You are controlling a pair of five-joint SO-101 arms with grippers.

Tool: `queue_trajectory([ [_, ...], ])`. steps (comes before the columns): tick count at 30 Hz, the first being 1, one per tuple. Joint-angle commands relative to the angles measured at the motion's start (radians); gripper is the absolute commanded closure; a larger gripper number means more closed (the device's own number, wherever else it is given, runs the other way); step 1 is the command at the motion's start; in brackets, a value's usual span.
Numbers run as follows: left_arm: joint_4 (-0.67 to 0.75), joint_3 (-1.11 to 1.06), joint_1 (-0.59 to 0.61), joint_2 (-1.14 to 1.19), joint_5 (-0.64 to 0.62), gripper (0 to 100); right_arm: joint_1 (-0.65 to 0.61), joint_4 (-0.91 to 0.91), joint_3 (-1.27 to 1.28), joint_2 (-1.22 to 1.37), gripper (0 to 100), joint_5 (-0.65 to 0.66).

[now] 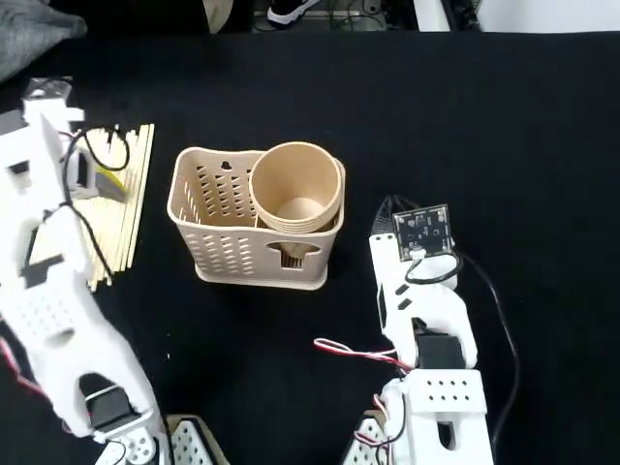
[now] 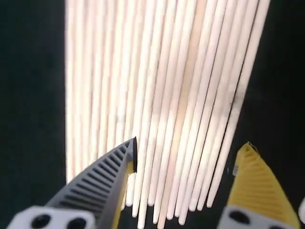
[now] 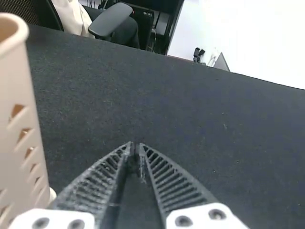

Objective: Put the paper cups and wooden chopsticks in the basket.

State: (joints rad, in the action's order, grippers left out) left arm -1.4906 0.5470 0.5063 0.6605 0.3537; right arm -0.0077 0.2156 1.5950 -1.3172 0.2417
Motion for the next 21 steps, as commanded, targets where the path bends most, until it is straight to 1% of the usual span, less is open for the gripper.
queue_trajectory([
  [1,-0.104,0.346,-0.028,0.239,0.012,67,0.009,0.000,-0.004,-0.001,98.7,-0.005],
  [5,-0.209,0.613,-0.022,0.434,0.012,68,0.009,0.000,-0.004,-0.001,98.7,-0.005],
  [7,-0.259,0.736,-0.021,0.516,0.012,72,0.009,0.000,-0.004,-0.001,98.7,-0.005],
  [9,-0.272,0.809,-0.022,0.575,0.006,77,0.008,0.000,-0.004,-0.001,98.7,-0.005],
  [13,-0.272,0.840,-0.028,0.617,0.006,84,0.008,0.000,-0.004,-0.001,98.7,-0.005],
  [18,-0.272,0.843,-0.039,0.609,0.005,94,0.008,0.000,-0.004,-0.001,98.7,-0.005],
  [21,-0.272,0.849,-0.054,0.609,0.005,96,0.008,0.000,-0.004,-0.001,98.7,-0.005],
])
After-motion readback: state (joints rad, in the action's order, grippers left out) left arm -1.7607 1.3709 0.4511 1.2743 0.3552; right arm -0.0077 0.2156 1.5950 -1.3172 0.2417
